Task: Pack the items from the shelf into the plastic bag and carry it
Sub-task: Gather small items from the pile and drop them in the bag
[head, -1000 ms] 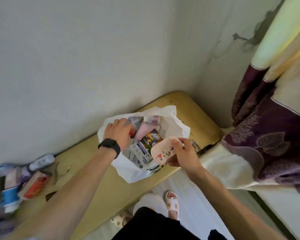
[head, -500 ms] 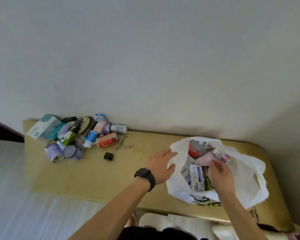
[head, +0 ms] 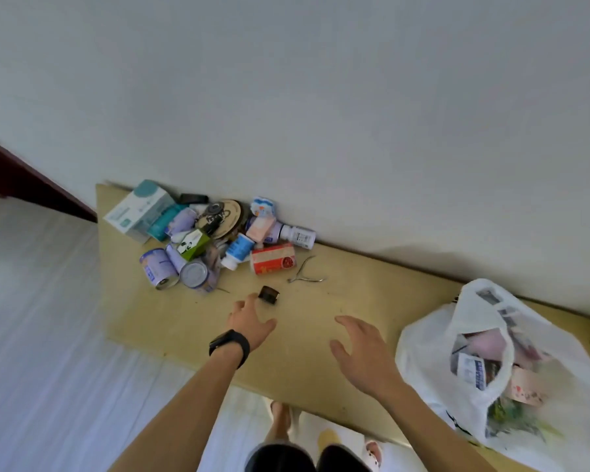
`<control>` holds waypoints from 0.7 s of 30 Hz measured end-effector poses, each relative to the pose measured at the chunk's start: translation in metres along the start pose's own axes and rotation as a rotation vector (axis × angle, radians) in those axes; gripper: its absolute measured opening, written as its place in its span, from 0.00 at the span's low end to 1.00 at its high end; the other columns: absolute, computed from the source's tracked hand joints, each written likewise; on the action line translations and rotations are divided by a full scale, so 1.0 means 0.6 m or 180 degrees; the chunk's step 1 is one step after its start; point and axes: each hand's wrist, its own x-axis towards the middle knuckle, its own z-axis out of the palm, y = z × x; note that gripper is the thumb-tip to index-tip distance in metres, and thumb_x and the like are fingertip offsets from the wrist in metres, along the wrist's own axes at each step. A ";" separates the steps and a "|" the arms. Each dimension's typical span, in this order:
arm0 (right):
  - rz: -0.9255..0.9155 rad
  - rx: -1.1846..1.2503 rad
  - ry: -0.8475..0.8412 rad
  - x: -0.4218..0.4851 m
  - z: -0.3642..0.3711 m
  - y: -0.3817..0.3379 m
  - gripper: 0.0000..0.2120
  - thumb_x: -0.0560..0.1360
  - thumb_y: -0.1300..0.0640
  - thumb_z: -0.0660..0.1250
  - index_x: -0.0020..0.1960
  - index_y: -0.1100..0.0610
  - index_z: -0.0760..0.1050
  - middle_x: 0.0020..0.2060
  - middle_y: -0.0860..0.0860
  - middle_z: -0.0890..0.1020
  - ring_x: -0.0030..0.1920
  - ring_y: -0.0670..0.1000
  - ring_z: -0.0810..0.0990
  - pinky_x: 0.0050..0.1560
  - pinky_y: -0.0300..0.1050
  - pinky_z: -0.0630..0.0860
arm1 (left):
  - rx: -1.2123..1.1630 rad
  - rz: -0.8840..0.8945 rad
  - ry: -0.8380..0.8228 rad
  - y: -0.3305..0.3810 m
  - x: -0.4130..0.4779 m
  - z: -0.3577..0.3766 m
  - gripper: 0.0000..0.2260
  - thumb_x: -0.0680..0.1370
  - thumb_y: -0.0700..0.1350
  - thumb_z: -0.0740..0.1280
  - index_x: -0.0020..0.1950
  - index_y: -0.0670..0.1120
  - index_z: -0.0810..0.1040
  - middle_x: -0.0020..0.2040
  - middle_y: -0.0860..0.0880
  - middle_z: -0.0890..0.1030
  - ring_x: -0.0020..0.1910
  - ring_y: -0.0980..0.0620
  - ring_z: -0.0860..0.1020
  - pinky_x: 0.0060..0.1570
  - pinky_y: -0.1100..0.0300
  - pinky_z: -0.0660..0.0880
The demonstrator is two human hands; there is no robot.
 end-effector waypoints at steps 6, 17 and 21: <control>0.0575 -0.1251 -0.1320 0.080 0.106 0.043 0.33 0.81 0.44 0.53 0.81 0.45 0.40 0.80 0.49 0.36 0.80 0.55 0.39 0.77 0.59 0.53 | -0.0490 0.0197 -0.0262 -0.003 0.091 0.023 0.30 0.71 0.52 0.71 0.71 0.61 0.65 0.63 0.45 0.69 0.58 0.41 0.73 0.62 0.48 0.74; 0.1903 0.2796 -0.0352 0.121 0.060 -0.048 0.26 0.75 0.36 0.66 0.69 0.46 0.71 0.63 0.51 0.80 0.60 0.54 0.81 0.64 0.54 0.76 | -0.0914 0.0881 -0.1007 0.042 0.055 0.019 0.21 0.71 0.52 0.74 0.62 0.55 0.75 0.55 0.54 0.80 0.48 0.54 0.79 0.51 0.58 0.78; 0.1619 0.3530 0.0169 0.126 0.036 -0.071 0.14 0.76 0.52 0.71 0.60 0.56 0.80 0.53 0.58 0.85 0.52 0.55 0.85 0.56 0.52 0.82 | -0.1004 0.1230 -0.1165 0.070 0.016 0.015 0.27 0.69 0.57 0.76 0.65 0.60 0.70 0.53 0.61 0.79 0.49 0.61 0.76 0.46 0.63 0.75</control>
